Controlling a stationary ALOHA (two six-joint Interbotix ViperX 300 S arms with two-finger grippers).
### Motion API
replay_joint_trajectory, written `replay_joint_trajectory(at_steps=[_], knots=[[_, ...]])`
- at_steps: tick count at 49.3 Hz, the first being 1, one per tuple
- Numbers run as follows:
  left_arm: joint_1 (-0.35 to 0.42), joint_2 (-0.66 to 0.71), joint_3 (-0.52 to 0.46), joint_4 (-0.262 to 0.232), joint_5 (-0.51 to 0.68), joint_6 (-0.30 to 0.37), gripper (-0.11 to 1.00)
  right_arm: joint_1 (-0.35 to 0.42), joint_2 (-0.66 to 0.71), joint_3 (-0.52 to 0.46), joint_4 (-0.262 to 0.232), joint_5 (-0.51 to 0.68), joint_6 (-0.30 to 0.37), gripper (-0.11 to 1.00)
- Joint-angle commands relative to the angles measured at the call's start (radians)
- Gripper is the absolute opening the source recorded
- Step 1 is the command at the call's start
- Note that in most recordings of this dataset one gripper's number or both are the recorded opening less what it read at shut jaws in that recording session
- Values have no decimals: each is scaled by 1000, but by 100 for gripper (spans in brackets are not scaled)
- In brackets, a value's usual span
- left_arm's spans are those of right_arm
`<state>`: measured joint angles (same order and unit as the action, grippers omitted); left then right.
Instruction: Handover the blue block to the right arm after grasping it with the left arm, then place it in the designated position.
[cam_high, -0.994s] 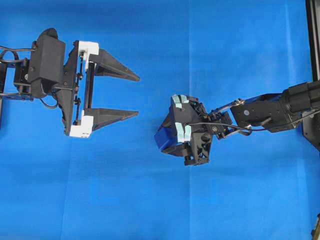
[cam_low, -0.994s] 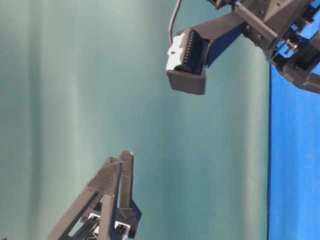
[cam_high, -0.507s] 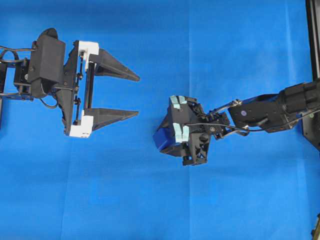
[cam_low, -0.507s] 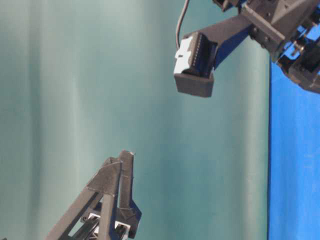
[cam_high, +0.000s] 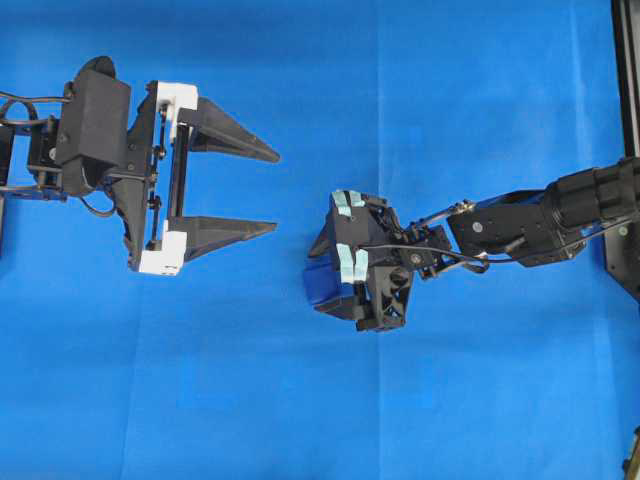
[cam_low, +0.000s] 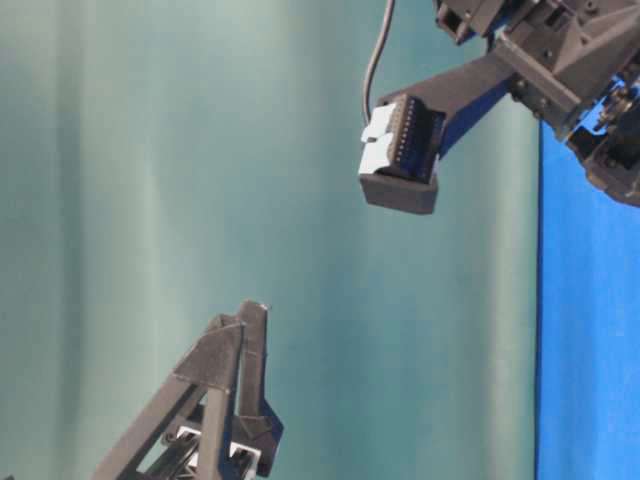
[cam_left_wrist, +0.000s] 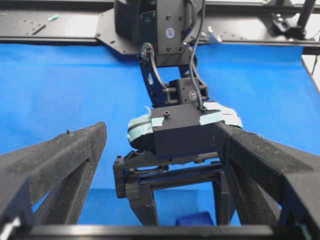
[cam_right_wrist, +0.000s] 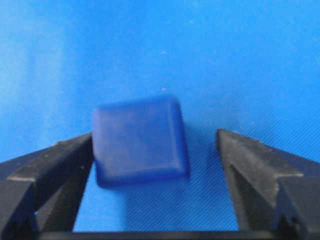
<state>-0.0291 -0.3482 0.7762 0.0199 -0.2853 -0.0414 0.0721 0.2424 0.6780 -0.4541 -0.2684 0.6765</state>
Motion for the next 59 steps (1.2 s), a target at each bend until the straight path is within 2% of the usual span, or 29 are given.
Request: replay_joint_trajectory(at_steps=[1,4,11,31,48,59], knots=[[3,-11,-26,0,-8,0,92,2,-18,-15,5,0,-2,84],[3,-11,-26,0,-6,0,92,2,-31,-15,5,6,-2,81],[3,-11,-28,0,-6,0,92,2,-84,-12,5,52,-3,85],[2,-11,-31,2,-11,0,92,29,-388,-12,-5,331,-9,85],[0,-9,-32,2,-11,0,92,29,-634,0,-57,543,-12,85],[-3,-11,-34,2,-11,0,92,31,-750,29,-77,558,-12,85]])
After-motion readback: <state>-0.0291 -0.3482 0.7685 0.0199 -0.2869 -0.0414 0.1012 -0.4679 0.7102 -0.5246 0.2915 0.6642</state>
